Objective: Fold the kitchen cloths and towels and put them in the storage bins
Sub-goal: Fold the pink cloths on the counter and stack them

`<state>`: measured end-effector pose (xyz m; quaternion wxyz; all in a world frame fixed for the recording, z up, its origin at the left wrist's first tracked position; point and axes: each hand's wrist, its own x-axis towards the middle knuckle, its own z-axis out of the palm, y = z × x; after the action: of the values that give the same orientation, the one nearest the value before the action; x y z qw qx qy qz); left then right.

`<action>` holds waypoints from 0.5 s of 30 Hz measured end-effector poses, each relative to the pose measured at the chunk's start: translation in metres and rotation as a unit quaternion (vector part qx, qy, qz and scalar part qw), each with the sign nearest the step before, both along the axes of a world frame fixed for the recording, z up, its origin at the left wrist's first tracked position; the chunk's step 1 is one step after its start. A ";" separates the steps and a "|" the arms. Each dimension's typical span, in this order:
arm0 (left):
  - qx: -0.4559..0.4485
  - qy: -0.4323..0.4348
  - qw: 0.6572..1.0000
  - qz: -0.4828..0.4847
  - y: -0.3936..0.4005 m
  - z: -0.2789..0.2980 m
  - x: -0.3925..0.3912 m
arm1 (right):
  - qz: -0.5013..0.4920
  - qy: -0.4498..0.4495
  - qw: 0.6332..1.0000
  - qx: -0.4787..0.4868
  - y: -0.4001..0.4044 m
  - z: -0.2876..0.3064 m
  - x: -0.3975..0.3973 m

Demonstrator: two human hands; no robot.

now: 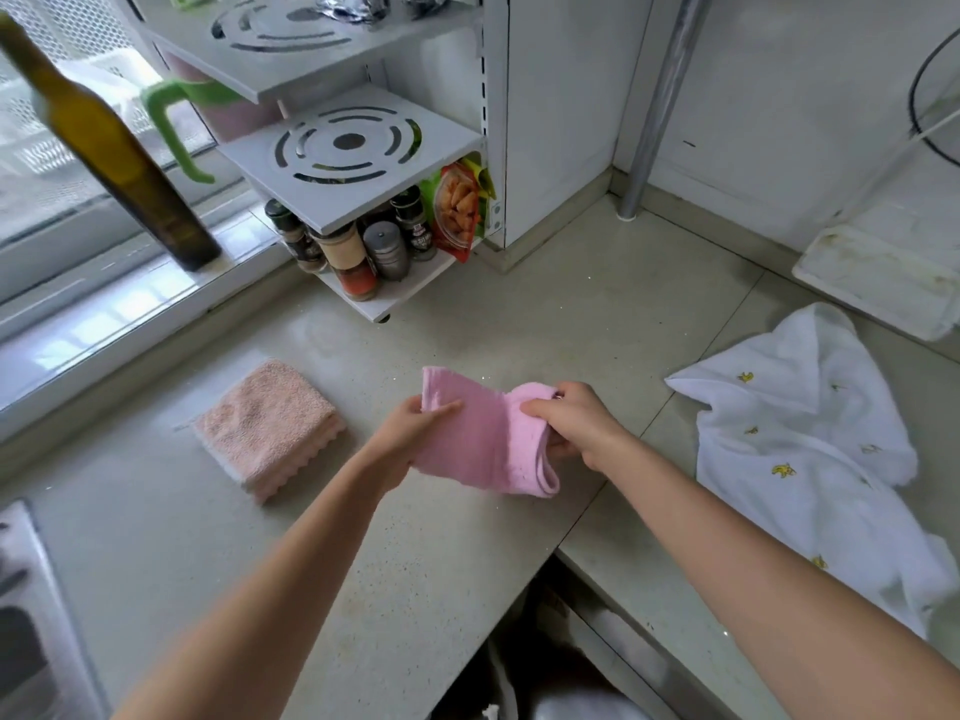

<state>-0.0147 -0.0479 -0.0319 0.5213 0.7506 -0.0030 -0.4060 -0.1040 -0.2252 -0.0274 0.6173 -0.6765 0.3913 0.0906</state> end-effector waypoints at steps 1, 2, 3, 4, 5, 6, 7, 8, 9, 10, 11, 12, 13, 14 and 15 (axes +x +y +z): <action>-0.007 -0.019 1.000 -0.008 -0.002 0.005 -0.003 | 0.003 -0.002 1.000 -0.006 0.006 0.006 0.007; -0.011 -0.031 0.999 -0.020 -0.004 0.010 -0.006 | 0.005 -0.004 1.000 -0.015 0.012 0.011 0.014; -0.021 -0.039 0.998 -0.034 -0.005 0.014 -0.008 | 0.008 -0.008 1.000 -0.027 0.017 0.017 0.021; -0.036 -0.043 0.997 -0.046 -0.007 0.019 -0.010 | 0.014 -0.014 0.999 -0.047 0.021 0.022 0.027; -0.051 -0.049 0.996 -0.055 -0.007 0.023 -0.012 | 0.023 -0.020 0.997 -0.072 0.025 0.026 0.032; -0.061 -0.056 0.995 -0.058 -0.006 0.028 -0.013 | 0.035 -0.023 0.994 -0.096 0.028 0.032 0.036; -0.068 -0.062 0.994 -0.055 -0.004 0.030 -0.012 | 0.047 -0.026 0.991 -0.119 0.031 0.036 0.039; -0.073 -0.065 0.994 -0.047 -0.001 0.034 -0.012 | 0.059 -0.029 0.988 -0.139 0.034 0.041 0.040; -0.078 -0.066 0.994 -0.039 0.002 0.035 -0.011 | 0.073 -0.029 0.985 -0.156 0.037 0.044 0.041; -0.079 -0.067 0.994 -0.032 0.005 0.037 -0.011 | 0.087 -0.029 0.981 -0.170 0.040 0.047 0.041; -0.076 -0.069 0.994 -0.023 0.008 0.036 -0.010 | 0.099 -0.029 0.978 -0.183 0.043 0.047 0.041; -0.071 -0.069 0.995 -0.012 0.011 0.036 -0.010 | 0.107 -0.031 0.975 -0.194 0.045 0.047 0.040; -0.067 -0.066 0.996 0.003 0.013 0.035 -0.009 | 0.113 -0.033 0.972 -0.206 0.047 0.047 0.039; -0.068 -0.061 0.996 0.020 0.015 0.035 -0.008 | 0.116 -0.034 0.967 -0.222 0.049 0.046 0.038; -0.073 -0.055 0.995 0.035 0.017 0.036 -0.008 | 0.119 -0.036 0.962 -0.244 0.050 0.045 0.038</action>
<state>-0.0223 -0.0305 0.0038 0.5876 0.7315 -0.0348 -0.3442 -0.0664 -0.1748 0.0172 0.4317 -0.8513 0.2955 0.0409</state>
